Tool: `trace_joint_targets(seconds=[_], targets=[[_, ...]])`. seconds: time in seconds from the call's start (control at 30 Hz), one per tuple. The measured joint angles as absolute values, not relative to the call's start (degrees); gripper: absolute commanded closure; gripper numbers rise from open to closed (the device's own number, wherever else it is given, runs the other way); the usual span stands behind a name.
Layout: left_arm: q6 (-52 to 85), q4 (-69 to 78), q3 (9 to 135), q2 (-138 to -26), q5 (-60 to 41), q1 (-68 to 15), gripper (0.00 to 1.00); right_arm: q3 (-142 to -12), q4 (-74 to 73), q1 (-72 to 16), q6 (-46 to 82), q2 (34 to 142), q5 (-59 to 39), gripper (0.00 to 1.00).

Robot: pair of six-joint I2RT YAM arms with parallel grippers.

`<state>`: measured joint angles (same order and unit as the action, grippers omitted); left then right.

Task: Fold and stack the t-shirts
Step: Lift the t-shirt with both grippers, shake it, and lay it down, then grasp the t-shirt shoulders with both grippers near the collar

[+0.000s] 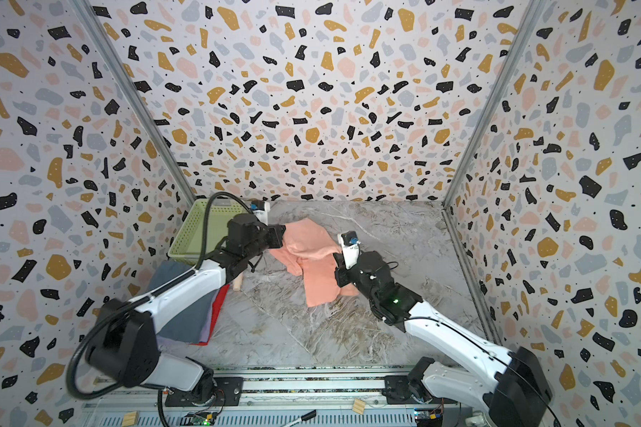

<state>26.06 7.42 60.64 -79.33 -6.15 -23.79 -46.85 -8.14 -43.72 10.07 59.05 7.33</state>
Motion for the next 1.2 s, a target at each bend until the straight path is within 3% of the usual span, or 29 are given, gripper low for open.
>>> trace_joint_targets(seconds=[0.27, 0.53, 0.6, 0.67, 0.7, 0.73, 0.83, 0.97, 1.2], targets=[[22.9, 5.7, 72.2, -65.3, -6.2, -23.8, 1.0, -56.7, -8.2, -42.7, 6.2, 51.3, 2.8, 0.92], [21.1, 4.8, 75.7, -75.3, -8.1, -23.8, 1.0, -55.6, -7.3, -32.4, 5.0, 55.0, 2.5, 0.92], [20.4, 3.9, 77.2, -81.2, -8.9, -23.8, 0.79, -54.3, -7.5, -26.7, 6.3, 57.6, 0.3, 0.86], [19.5, 2.1, 80.3, -88.6, -9.0, -23.9, 0.58, -52.8, -7.9, -20.1, 8.4, 62.0, -2.7, 0.63], [18.8, 0.3, 82.5, -92.3, -8.6, -23.8, 0.53, -52.4, -8.1, -17.6, 9.6, 64.8, -3.7, 0.53], [18.1, -1.4, 85.4, -96.5, -7.6, -23.8, 0.5, -52.4, -8.0, -15.1, 10.5, 68.4, -4.5, 0.45], [16.6, -6.2, 93.2, -107.1, -3.7, -23.7, 0.43, -52.8, -6.5, -11.1, 12.0, 77.2, -3.6, 0.34], [15.3, -10.9, 93.2, -110.3, 1.1, -23.6, 0.39, -52.8, -2.0, -10.6, 12.9, 81.0, -1.9, 0.32], [14.5, -11.3, 81.1, -100.6, 3.2, -23.6, 0.4, -50.2, -3.0, -11.9, 16.5, 73.4, -5.8, 0.31]])
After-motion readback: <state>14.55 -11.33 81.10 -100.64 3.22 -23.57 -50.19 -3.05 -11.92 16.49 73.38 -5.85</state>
